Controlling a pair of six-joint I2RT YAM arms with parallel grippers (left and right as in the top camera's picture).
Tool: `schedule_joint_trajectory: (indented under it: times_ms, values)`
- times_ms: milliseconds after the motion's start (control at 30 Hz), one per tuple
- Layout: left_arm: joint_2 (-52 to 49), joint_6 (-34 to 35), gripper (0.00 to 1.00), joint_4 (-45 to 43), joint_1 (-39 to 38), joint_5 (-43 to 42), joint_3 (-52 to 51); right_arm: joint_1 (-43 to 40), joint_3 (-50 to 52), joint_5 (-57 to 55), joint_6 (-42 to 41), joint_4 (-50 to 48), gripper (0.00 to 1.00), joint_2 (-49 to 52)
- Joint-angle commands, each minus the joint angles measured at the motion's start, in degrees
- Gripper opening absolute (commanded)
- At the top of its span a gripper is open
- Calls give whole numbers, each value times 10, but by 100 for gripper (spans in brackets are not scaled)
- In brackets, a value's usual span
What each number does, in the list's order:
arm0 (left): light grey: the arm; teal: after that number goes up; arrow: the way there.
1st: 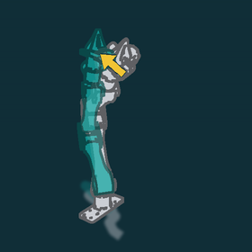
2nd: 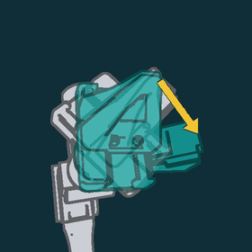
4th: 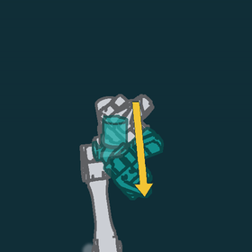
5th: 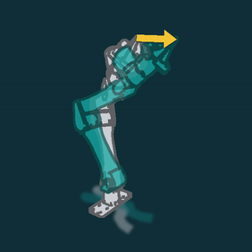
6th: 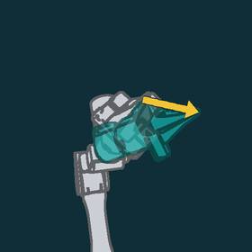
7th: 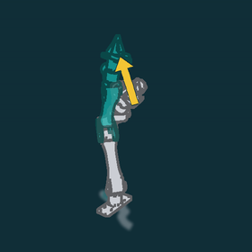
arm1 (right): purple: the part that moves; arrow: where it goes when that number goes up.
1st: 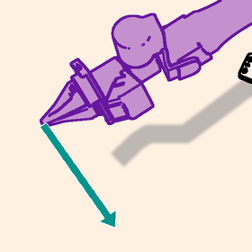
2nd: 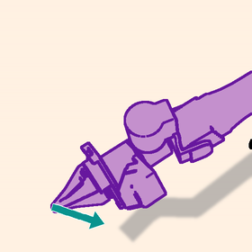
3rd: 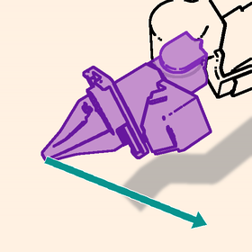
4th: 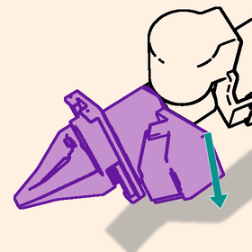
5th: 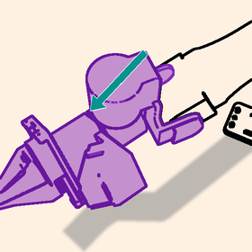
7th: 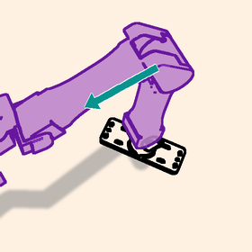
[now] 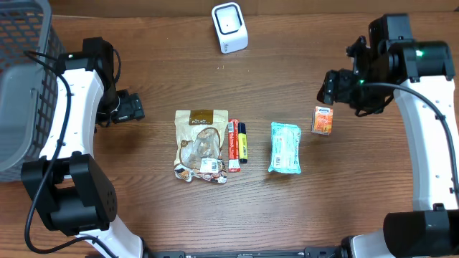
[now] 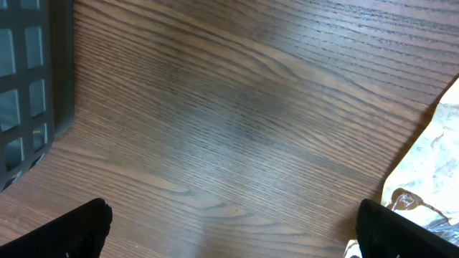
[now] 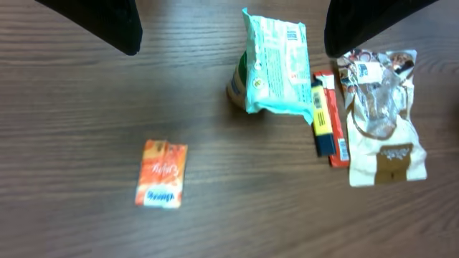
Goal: Scan the item barcode
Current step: 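Move the right gripper to the clear teal packet and grasp it, then lift the teal packet and set it down behind the green jar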
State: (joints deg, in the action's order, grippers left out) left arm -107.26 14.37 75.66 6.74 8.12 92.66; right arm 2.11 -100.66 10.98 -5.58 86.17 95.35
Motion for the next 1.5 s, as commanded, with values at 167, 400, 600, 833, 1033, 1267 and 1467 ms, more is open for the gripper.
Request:
schedule_joint_trajectory:
  times_ms: [167,400,600,833,1033,1267,1467]
  values:
    - [-4,-11,100,1,-8,-2,7,40,180,50,3,-94,79,7]
    - [-4,-11,100,1,-8,-2,7,60,245,87,16,-141,77,8]
    - [-4,-11,100,1,-8,-2,7,60,295,87,16,-186,69,8]
    - [-4,-11,100,1,-8,-2,7,60,327,89,16,-227,48,8]
    - [-4,-11,100,1,-8,-2,7,60,327,106,16,-227,25,7]
    - [-4,-11,100,1,-8,-2,7,60,325,191,75,-222,4,-3]
    - [-4,-11,100,1,-8,-2,7,52,289,261,73,-232,4,-44]
